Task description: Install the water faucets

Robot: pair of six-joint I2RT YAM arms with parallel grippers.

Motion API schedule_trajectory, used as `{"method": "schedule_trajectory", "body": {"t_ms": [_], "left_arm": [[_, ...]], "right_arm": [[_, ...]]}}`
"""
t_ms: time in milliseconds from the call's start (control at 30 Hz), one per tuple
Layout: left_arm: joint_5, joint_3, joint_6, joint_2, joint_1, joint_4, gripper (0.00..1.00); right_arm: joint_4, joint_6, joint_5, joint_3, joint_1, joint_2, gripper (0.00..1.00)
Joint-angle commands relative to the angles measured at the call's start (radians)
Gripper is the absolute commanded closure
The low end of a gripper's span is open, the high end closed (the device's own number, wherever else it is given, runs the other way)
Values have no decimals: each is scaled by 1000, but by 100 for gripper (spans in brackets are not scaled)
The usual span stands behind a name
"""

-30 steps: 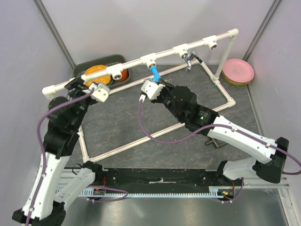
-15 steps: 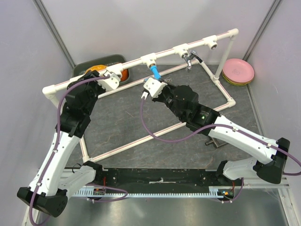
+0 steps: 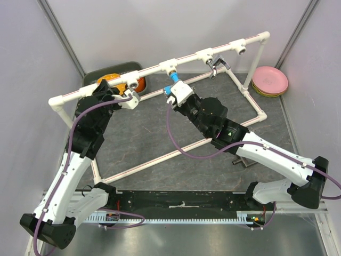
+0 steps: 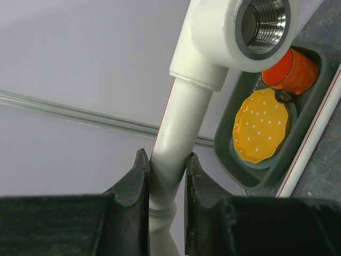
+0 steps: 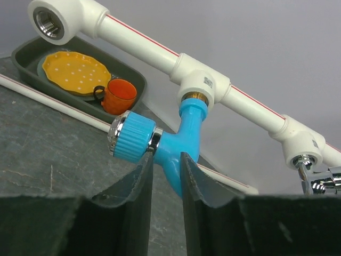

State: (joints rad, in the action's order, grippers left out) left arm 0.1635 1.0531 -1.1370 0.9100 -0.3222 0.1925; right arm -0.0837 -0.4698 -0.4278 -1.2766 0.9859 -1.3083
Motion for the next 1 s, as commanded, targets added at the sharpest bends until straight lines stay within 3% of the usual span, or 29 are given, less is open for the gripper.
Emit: {"method": "schedule_trajectory", "body": {"t_ms": [0,100,167,333,367,533,733,933,967], "left_arm": [[-4,-41,197,9,9,-31,98],[-18,-48,206,3,15,-31,98],[-24,-51,212,-3,18,-31,98],[-44,-68,221,-19,26,-42,98],[-44,-73,224,-22,26,-44,98],[-65,-79,235,-31,35,-48,98],[-88,-81,247,-42,46,-48,98],[-102,-90,256,-60,55,-50,98],[-104,-90,256,-62,54,-51,98]], "right_arm": [[156,-52,-5,-49,-12,46,48],[243,-179,20,-84,-12,93,25],[316,-292,-3,-119,-4,106,16],[368,-558,-144,-121,77,93,6],[361,-597,-228,-116,91,83,5],[199,-861,-391,-67,143,20,5],[19,-1012,-468,-20,146,-72,9],[-256,-1154,-497,61,117,-149,24],[-286,-1194,-496,71,112,-157,31]]}}
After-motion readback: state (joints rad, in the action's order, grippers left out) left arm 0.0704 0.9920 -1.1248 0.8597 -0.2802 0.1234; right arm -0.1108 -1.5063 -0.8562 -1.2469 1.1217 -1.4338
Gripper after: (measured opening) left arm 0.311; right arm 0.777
